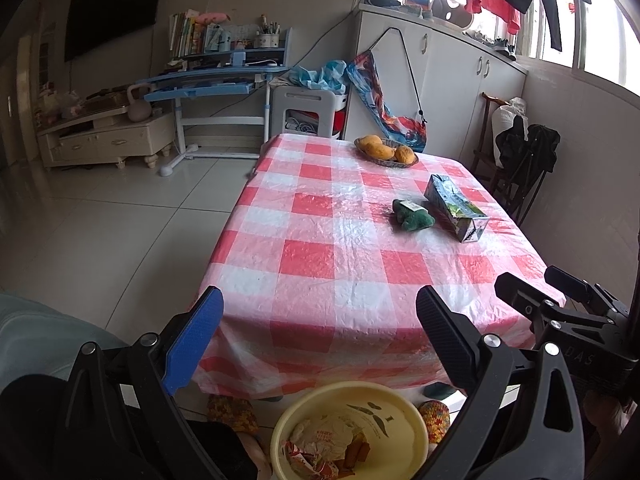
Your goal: Collect trash
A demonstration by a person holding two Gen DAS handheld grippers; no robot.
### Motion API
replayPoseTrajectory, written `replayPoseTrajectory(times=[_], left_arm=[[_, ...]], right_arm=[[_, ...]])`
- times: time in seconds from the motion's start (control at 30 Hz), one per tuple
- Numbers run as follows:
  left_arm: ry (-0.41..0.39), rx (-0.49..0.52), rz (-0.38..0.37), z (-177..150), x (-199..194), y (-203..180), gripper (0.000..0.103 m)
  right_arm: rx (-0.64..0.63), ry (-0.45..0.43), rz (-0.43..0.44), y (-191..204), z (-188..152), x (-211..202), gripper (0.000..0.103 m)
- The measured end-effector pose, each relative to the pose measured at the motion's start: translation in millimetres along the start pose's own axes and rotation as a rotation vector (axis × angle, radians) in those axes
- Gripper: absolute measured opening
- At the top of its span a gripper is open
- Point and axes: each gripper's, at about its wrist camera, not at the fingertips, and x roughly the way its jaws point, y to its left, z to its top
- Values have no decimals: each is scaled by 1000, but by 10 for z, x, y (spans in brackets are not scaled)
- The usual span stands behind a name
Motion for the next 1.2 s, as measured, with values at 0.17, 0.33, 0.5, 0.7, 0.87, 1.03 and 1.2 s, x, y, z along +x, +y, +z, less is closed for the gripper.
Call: replayPoseTrajectory(times=[0.17,0.33,0.5,0.7,0.87,1.03,1.2], left_arm=[[-24,39,-9,231,117,-112,93],[-9,32,-21,424,325,-147,93],[36,5,-53,556,583,-206,93],[80,34,-75,704,950,-476,93],[109,28,-85,824,1262,-660,93],[148,23,-96,916,1605,-815,93],[191,29,-91,955,1956,-975,93]], right_arm=[[-25,5,-22,-138,315,138,96],[-60,59,-57,-320,587,408,96],[-55,138,-85,-533,759,760,96],[-73,206,-101,-660,942,1171,96],[-65,264,-93,-764,1014,1501,96],[-82,320,-69,-808,1023,1783,95],[-41,383,-50,-968,1036,1910,66]])
